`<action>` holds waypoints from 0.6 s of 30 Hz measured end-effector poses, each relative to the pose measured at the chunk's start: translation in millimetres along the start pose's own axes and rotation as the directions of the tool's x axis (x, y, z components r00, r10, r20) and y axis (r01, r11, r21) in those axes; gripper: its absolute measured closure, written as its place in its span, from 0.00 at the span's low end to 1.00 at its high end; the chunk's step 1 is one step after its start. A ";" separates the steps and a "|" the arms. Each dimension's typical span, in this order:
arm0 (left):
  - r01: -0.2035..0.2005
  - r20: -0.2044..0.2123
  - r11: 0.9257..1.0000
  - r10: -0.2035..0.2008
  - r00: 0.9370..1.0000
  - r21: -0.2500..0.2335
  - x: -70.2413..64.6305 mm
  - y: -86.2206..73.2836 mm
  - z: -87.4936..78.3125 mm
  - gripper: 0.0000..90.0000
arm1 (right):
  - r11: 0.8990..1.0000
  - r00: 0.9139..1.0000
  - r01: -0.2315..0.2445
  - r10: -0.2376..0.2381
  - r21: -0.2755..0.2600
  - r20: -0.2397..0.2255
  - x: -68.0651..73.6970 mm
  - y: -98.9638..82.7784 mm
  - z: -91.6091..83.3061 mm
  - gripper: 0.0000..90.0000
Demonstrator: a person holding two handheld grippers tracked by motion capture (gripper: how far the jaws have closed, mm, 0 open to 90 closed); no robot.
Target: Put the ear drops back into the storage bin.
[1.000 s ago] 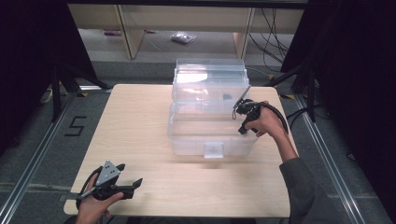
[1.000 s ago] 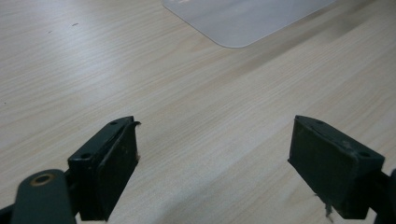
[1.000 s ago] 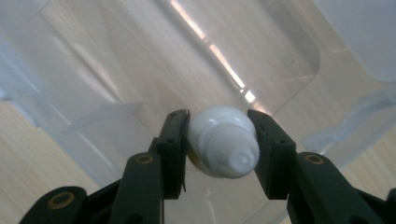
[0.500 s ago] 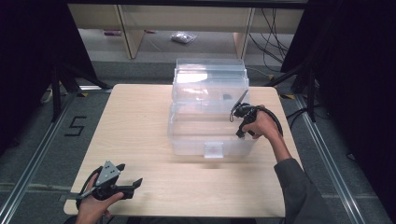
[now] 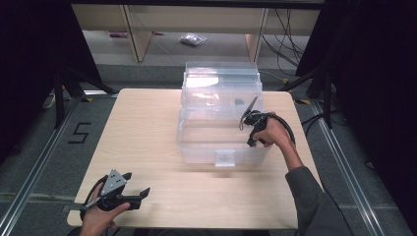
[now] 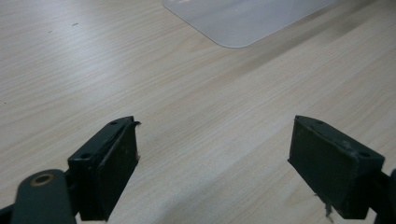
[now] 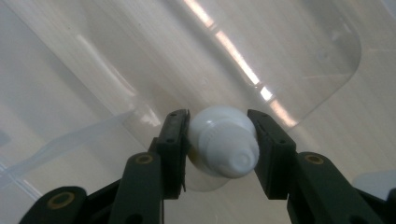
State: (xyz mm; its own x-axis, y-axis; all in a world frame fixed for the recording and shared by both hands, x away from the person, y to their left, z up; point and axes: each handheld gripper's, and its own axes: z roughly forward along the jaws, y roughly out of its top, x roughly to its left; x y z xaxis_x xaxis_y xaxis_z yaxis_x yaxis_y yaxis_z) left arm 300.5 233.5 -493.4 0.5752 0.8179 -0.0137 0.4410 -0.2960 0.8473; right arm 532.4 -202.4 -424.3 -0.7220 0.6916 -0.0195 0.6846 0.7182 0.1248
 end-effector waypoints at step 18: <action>-0.008 0.001 1.000 0.008 1.000 0.005 0.6 0.0 -0.3 0.17 | 0.999 0.999 0.006 -0.008 0.050 0.033 0.9 0.6 5.0 0.66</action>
State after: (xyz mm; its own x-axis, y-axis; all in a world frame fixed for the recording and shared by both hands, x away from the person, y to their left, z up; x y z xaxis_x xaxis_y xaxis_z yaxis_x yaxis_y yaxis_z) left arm 300.7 234.1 -493.2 0.5796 0.8149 -0.0080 0.4399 -0.3045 0.8448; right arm 532.7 -201.0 -429.2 -0.7237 0.6881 -0.0535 0.6842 0.7254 0.0748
